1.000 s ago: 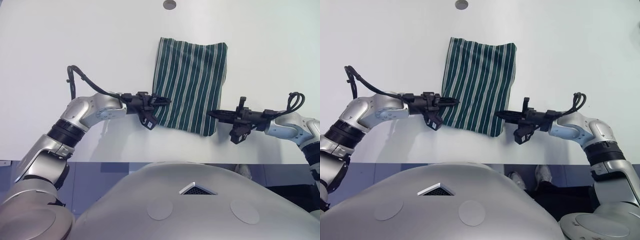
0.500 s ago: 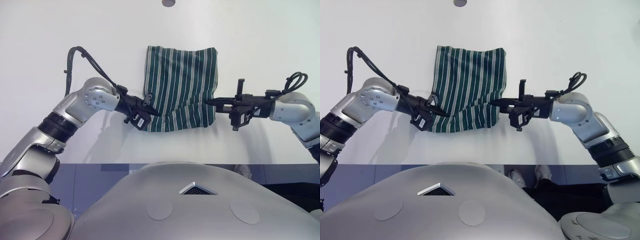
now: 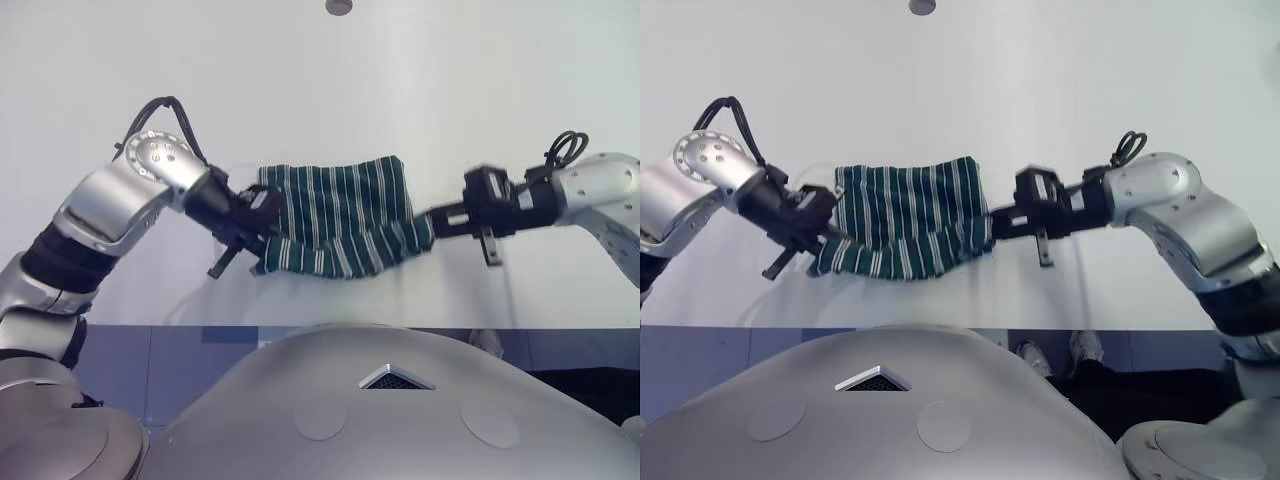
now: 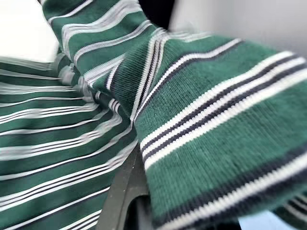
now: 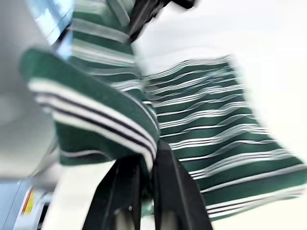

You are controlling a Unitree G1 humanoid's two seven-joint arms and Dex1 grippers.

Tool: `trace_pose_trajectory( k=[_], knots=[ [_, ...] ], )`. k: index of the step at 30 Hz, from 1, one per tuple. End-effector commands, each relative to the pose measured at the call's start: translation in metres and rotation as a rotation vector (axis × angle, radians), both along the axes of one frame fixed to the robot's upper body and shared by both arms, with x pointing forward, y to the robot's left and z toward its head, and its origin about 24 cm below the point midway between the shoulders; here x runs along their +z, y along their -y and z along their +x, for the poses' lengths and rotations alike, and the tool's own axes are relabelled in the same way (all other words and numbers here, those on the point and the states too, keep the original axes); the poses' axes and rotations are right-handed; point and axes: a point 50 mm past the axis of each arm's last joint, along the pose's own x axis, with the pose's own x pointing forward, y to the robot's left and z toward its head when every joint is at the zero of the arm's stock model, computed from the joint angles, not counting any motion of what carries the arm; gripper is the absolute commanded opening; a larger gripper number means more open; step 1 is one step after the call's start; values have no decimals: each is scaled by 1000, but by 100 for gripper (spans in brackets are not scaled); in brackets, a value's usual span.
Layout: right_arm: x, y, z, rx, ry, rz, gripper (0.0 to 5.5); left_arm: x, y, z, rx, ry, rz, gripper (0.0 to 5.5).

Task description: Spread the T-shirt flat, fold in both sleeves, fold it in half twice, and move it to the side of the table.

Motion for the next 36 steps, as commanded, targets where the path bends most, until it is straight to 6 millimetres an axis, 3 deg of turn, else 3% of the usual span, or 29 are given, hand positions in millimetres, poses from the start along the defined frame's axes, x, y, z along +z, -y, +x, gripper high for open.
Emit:
trace_pose_trajectory(
  k=[1,6,11,12,16,20,24,27,30,32,34,36],
  knots=[
    [-10,4,30,-161,-18,31,11,-2,-3,26,153,-25,-8,14],
    [-43,-2,47,-250,-43,-14,11,-17,-7,55,382,-58,-15,14],
    [-57,-13,48,-353,-93,-5,11,-36,-12,52,463,-44,105,14],
    [-58,-15,46,-357,-107,3,48,-37,-13,49,458,-65,128,14],
    [-65,-12,50,-471,-146,-30,127,-27,-11,64,553,-13,103,104],
    [-65,-6,54,-606,-166,-17,213,-19,-25,74,695,93,141,182],
    [-64,3,51,-854,-197,21,291,-28,-54,66,891,173,308,255],
    [-67,8,41,-1027,-223,35,343,-31,-58,54,994,207,342,309],
    [-59,11,33,-1193,-135,121,390,-8,-41,55,1074,444,190,358],
    [-54,15,30,-1292,-53,151,390,31,-12,59,1056,761,-96,358],
    [-53,15,31,-1353,11,164,390,54,13,54,1020,926,-322,358],
    [-50,20,36,-1431,120,145,391,46,39,41,880,870,-410,376]
  ],
)
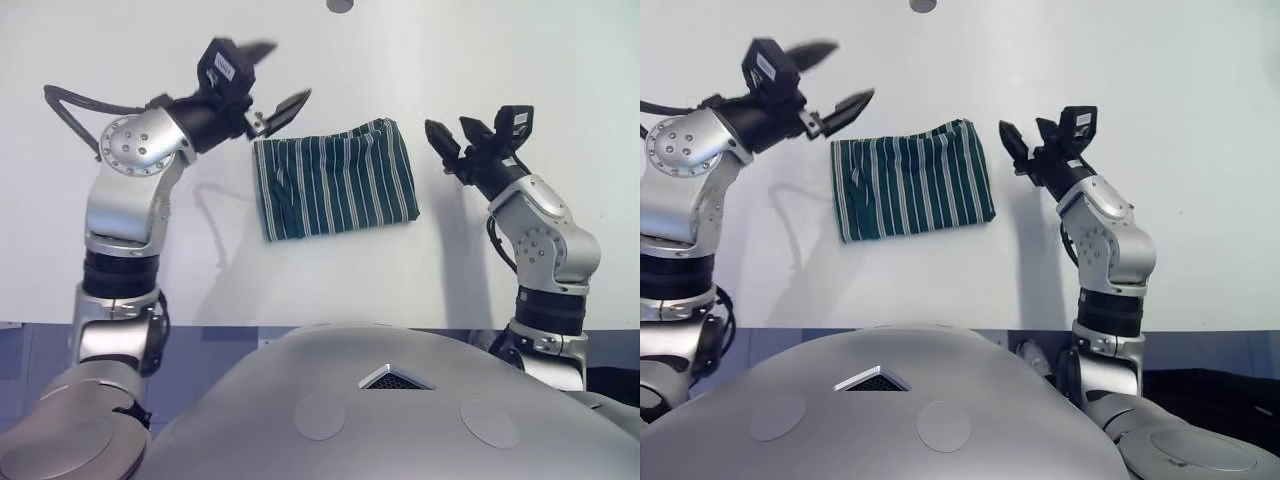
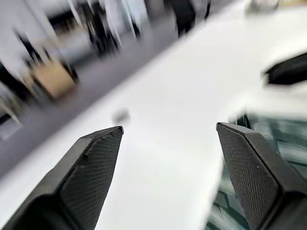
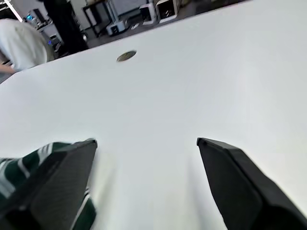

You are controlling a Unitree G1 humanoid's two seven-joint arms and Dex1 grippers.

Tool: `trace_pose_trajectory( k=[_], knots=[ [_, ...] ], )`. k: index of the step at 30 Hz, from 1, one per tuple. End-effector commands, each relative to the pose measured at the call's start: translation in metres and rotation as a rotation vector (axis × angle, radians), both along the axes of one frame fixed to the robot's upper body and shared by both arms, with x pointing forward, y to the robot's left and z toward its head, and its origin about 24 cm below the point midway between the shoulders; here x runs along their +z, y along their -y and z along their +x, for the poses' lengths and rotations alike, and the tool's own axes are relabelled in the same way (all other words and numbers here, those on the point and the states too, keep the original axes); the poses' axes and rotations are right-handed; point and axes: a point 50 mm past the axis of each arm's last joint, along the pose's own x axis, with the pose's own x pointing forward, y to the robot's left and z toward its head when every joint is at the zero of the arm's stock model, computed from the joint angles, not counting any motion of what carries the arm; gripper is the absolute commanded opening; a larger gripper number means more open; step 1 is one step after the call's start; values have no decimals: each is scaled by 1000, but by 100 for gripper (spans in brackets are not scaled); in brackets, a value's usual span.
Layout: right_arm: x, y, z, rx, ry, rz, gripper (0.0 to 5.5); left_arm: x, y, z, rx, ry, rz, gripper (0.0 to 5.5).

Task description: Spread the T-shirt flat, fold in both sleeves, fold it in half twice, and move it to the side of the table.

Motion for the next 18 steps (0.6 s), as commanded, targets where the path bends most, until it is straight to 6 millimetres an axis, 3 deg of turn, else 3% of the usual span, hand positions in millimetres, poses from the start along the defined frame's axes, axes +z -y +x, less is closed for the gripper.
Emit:
trace_pose_trajectory(
  k=[1,3,5,8,11,18],
  knots=[
    [7,17,11,-191,126,-159,391,-17,41,-23,-273,-30,-10,396],
    [10,40,20,-338,185,-259,391,-45,51,-34,-360,-195,-41,430],
    [9,49,23,-393,201,-283,391,-59,55,-38,-387,-309,-70,470],
    [2,51,22,-405,197,-291,391,-76,62,-37,-423,-456,-32,516],
    [-2,49,23,-413,194,-280,391,-95,63,-34,-423,-551,47,516],
    [1,46,28,-429,207,-249,391,-146,41,-7,-119,-614,217,516]
  ],
)
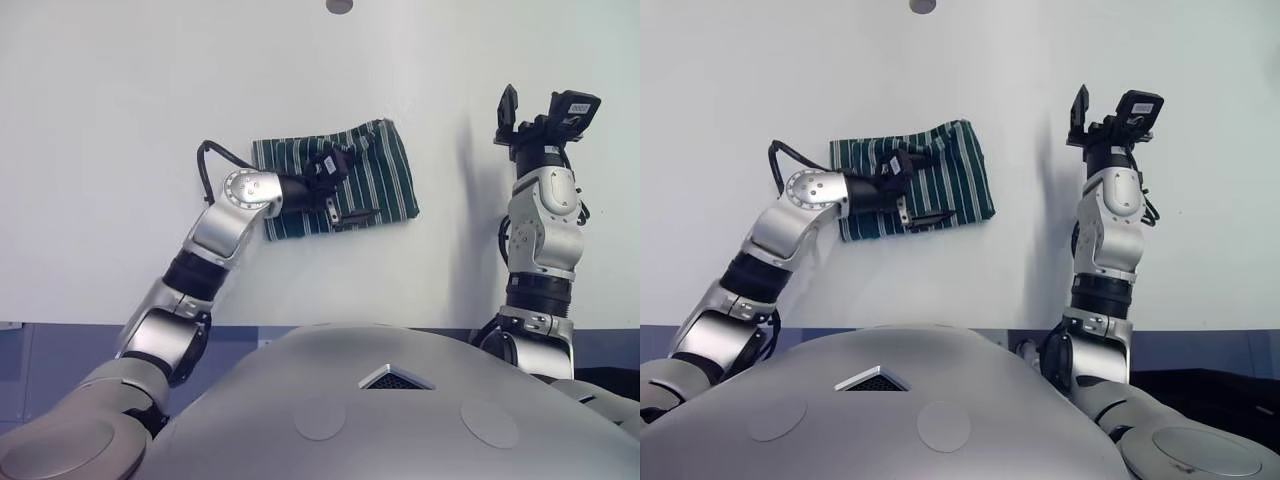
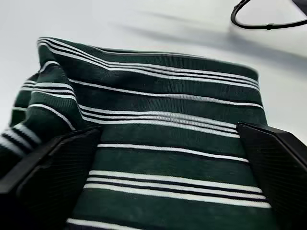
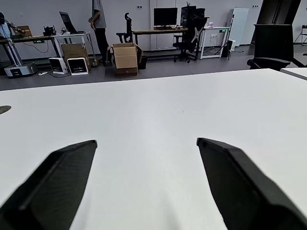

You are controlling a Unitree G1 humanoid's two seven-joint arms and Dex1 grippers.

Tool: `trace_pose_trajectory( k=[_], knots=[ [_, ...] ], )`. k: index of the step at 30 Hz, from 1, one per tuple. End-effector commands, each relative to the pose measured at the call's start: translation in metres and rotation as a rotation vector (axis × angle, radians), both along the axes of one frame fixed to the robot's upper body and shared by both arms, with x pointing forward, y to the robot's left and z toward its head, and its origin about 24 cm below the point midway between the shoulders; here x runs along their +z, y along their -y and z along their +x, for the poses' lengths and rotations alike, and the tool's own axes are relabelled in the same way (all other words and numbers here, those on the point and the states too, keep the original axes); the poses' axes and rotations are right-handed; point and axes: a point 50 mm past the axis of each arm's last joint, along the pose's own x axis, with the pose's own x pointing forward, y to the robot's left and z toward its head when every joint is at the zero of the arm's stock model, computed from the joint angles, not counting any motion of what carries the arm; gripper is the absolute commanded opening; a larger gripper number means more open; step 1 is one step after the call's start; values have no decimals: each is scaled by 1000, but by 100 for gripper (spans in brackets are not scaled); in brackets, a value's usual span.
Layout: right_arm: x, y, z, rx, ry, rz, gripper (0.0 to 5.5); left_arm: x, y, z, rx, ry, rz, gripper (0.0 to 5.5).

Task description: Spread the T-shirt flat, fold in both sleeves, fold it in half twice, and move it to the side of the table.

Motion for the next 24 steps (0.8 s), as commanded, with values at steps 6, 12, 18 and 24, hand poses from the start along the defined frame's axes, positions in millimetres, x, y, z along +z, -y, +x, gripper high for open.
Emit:
trace_pose_trajectory(
  k=[6,12,18,24],
  knots=[
    [5,-5,10,-11,29,25,391,-33,-92,72,848,8,257,516],
    [7,-5,21,-41,60,38,391,-6,-160,107,1429,110,301,516],
    [56,-24,35,-8,390,-119,391,59,-131,140,1542,335,-87,516],
    [117,-72,32,146,657,-390,391,190,-47,84,891,1034,-450,516]
  ],
)
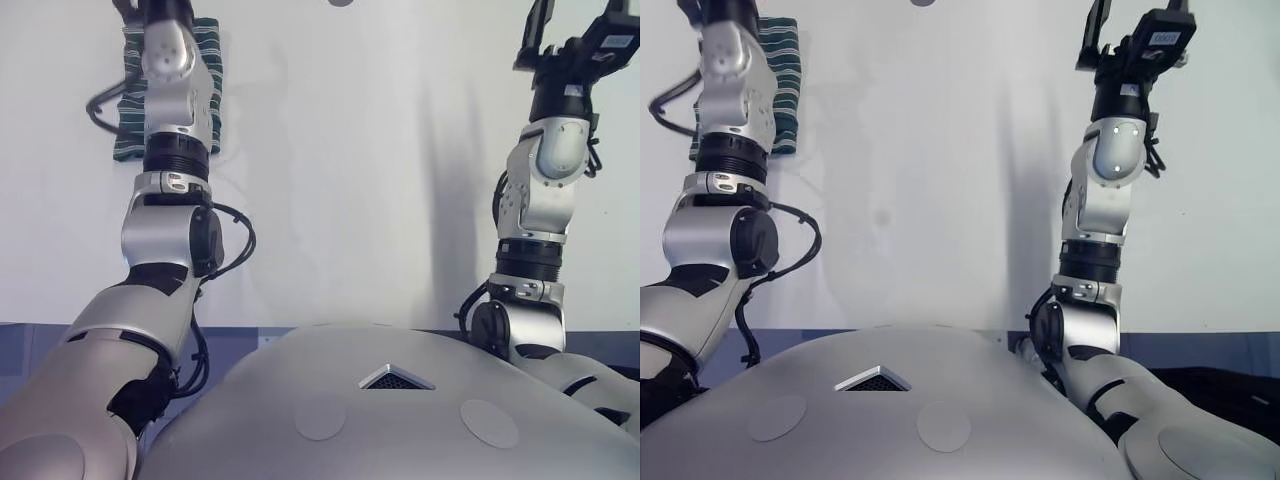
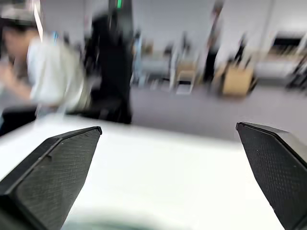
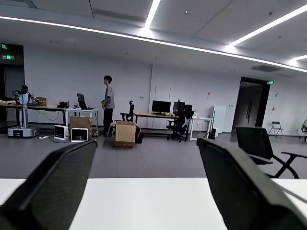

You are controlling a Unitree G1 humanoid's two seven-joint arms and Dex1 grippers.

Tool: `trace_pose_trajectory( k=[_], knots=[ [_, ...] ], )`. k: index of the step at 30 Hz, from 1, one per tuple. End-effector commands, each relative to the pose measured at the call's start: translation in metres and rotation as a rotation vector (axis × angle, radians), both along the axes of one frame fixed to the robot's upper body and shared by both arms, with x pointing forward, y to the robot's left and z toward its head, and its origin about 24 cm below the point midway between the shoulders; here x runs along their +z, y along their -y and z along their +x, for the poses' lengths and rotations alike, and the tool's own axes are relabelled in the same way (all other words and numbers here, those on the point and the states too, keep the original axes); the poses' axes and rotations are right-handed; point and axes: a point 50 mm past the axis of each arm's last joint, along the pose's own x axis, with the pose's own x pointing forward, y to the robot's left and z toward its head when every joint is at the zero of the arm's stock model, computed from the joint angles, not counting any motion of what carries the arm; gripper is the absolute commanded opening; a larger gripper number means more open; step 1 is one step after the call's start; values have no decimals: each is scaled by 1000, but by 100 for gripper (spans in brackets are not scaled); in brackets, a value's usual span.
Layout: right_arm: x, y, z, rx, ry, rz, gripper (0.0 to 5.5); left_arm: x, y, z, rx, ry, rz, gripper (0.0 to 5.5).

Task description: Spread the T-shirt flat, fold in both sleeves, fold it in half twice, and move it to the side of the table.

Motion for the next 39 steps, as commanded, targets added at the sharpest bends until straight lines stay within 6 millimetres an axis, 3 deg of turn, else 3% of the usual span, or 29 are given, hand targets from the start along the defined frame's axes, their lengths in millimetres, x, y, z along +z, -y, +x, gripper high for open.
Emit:
trace_pose_trajectory(
  k=[1,3,5,12,19,26,31,36,39],
  knots=[
    [29,-50,-2,148,102,-190,391,36,64,-62,-412,305,199,516],
    [9,-60,1,165,15,-144,391,-15,60,-60,-375,76,33,516],
    [3,-61,6,149,-14,-118,391,-35,51,-61,-292,1,-87,516],
    [-2,-58,23,100,-57,-65,391,-18,51,-62,-243,104,-140,516],
    [3,-92,24,234,7,-135,391,-20,60,-58,-287,49,-10,516],
    [11,-102,36,263,60,-124,391,-7,78,-51,-331,119,-26,516],
    [9,-103,38,276,70,-118,391,-11,76,-48,-306,96,-57,516],
    [-6,-92,46,231,-48,-50,391,-29,68,-45,-228,-14,8,516],
    [-8,-92,46,240,-68,-56,391,-23,71,-46,-237,41,-73,516]
  ],
)
